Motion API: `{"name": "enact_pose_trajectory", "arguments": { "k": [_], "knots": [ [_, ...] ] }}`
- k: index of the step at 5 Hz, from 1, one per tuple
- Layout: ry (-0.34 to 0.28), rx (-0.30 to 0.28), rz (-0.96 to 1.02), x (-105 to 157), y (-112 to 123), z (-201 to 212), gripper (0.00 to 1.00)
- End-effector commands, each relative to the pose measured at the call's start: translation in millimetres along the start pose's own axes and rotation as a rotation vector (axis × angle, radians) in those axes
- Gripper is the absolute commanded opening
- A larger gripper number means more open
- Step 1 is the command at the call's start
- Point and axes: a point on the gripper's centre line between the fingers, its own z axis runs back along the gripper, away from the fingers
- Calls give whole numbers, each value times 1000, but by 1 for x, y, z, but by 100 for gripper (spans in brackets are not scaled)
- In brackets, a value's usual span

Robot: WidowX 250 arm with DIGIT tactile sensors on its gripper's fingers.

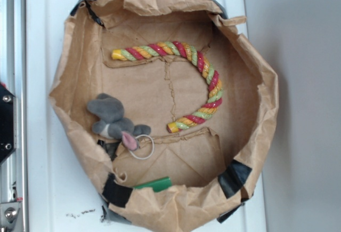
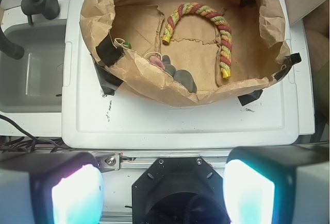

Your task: Grab the multicolored rope.

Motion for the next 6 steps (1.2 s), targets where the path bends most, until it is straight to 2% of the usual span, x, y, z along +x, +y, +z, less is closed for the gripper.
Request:
{"name": "enact_pose_trajectory", "arguments": {
  "k": [1,2,3,4,6],
  "knots": [
    [0,0,0,0,0,0,100],
    [-24,30,42,-19,8,-9,100],
    [4,22,24,-66,33,-11,100],
    [79,-56,-57,-65,59,-17,100],
    [79,-56,-57,-65,59,-17,100]
  ]
}}
